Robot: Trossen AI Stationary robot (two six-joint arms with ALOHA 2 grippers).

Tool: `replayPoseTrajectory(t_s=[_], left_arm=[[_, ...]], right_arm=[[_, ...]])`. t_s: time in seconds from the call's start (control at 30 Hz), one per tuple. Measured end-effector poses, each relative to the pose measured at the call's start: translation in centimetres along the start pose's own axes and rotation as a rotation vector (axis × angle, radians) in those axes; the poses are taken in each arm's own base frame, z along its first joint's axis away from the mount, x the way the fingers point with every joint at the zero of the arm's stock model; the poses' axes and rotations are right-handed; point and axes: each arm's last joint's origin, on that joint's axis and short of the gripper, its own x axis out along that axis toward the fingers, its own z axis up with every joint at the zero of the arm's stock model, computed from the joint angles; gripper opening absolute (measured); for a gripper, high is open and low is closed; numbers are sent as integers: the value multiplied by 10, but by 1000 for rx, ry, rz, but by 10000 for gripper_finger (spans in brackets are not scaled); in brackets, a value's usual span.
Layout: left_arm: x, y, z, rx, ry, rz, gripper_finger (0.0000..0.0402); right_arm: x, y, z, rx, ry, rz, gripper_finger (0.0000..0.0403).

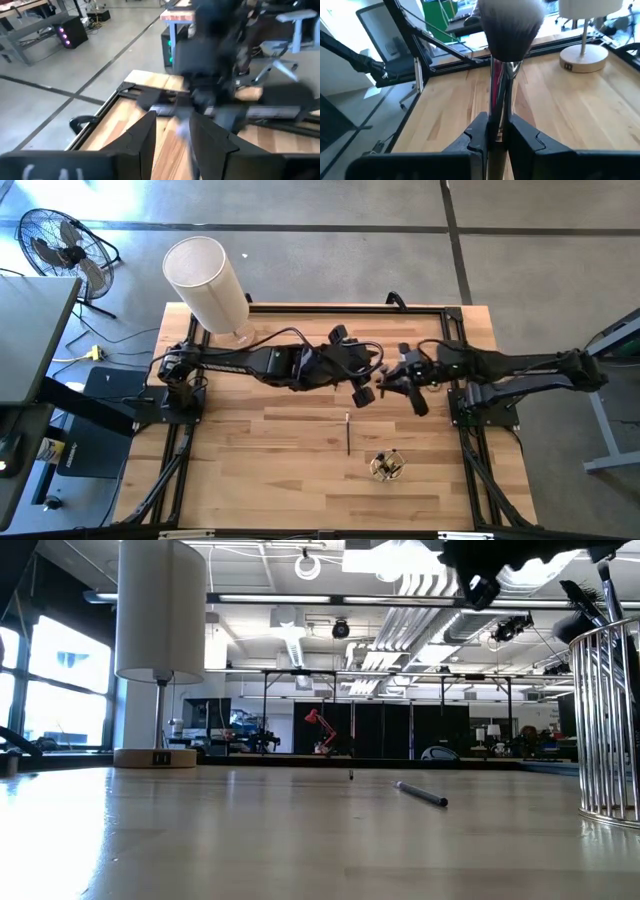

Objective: Pick & Place Makeup Brushes
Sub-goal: Put the powder brush into the makeup holder

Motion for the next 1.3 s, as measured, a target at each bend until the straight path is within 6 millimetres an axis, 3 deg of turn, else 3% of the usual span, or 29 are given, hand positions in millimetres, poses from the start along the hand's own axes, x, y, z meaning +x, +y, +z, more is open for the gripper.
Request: replayPoseTrajectory(t_s=[0.23,0.37,0.53,0.7,0.8,1.0,1.3], left_arm=[[-22,9,8,79,36,-111,121],[-19,14,2,143,103,-198,122],[-5,28,-10,134,161,-412,122],[19,30,-50,96,269,-521,122],[21,28,-70,51,306,-542,122],[19,4,-107,-68,343,-587,122],[-14,-42,-106,-176,302,-534,122]], right_arm=[[-39,25,-1,46,-82,-115,40],[-50,41,-7,80,-111,-173,40],[-46,65,-15,82,-148,-244,40],[-33,98,-29,101,-193,-294,40],[-24,121,-39,93,-211,-276,40],[-15,159,-70,44,-203,-251,40],[-18,183,-95,-21,-163,-189,40]])
